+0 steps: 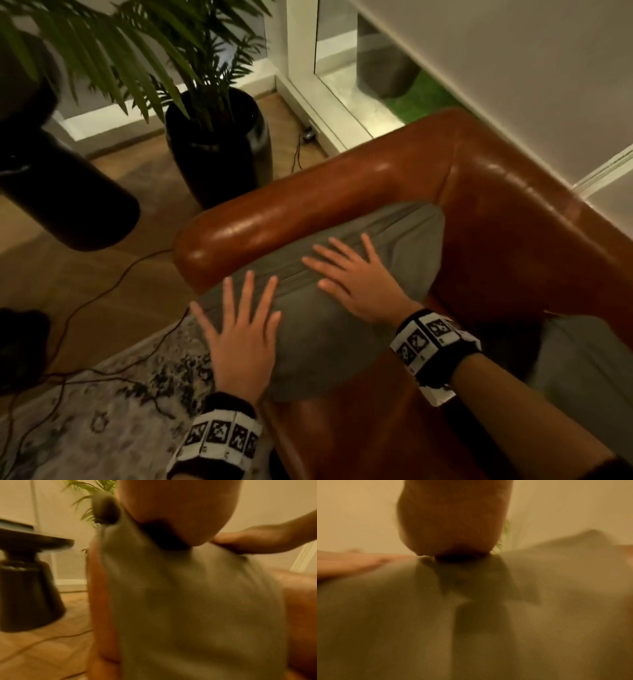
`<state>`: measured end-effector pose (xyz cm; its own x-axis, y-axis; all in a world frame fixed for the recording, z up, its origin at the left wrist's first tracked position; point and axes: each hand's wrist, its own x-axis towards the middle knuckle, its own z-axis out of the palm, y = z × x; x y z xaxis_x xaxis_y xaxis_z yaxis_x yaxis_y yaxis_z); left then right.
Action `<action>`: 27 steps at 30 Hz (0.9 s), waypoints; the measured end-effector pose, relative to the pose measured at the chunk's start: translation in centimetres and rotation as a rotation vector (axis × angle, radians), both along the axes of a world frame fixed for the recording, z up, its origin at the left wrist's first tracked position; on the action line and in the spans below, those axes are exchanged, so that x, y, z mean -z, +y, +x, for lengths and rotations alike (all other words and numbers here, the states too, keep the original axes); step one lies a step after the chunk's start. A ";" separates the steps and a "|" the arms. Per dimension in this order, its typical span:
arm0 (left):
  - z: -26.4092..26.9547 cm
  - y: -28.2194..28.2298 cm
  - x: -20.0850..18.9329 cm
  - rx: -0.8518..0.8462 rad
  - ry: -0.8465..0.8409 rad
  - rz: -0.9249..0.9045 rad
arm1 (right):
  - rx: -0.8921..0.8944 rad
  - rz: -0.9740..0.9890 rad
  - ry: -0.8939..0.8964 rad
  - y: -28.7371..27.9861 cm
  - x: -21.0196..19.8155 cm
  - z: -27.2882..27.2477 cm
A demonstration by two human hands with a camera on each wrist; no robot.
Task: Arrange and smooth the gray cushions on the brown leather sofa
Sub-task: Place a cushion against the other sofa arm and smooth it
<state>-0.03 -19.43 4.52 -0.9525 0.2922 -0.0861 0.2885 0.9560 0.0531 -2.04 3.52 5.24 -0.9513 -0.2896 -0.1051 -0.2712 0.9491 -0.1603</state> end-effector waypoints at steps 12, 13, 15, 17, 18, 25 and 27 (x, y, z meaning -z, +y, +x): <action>-0.3 -2.8 -4.4 -1.019 -0.217 1.105 | 1.135 -0.622 -0.155 12.2 -7.5 -4.4; -0.6 -3.0 -4.5 -1.015 -0.249 1.128 | 1.177 -0.648 -0.179 12.1 -7.7 -4.3; -0.9 -3.5 -4.6 -1.028 -0.315 1.210 | 1.243 -0.770 -0.185 12.3 -7.8 -4.1; -0.5 -3.6 -5.4 -1.075 -0.413 1.400 | 1.261 -1.006 -0.193 13.0 -8.7 -3.5; -0.2 -3.3 -6.1 -1.094 -0.467 1.520 | 1.255 -1.101 -0.236 13.4 -9.4 -3.1; -0.5 -1.6 -5.2 -0.965 -0.487 1.327 | 1.401 -1.153 -0.298 15.1 -7.4 -1.8; -0.5 -1.4 -4.8 -0.863 -0.443 1.256 | 1.392 -1.166 -0.296 14.8 -7.3 -1.7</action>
<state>-0.57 -20.83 9.37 -0.8289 -0.2044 -0.5207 -0.5470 0.1017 0.8309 -3.76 18.37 12.59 -0.5271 0.5579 -0.6410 0.6765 -0.1810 -0.7138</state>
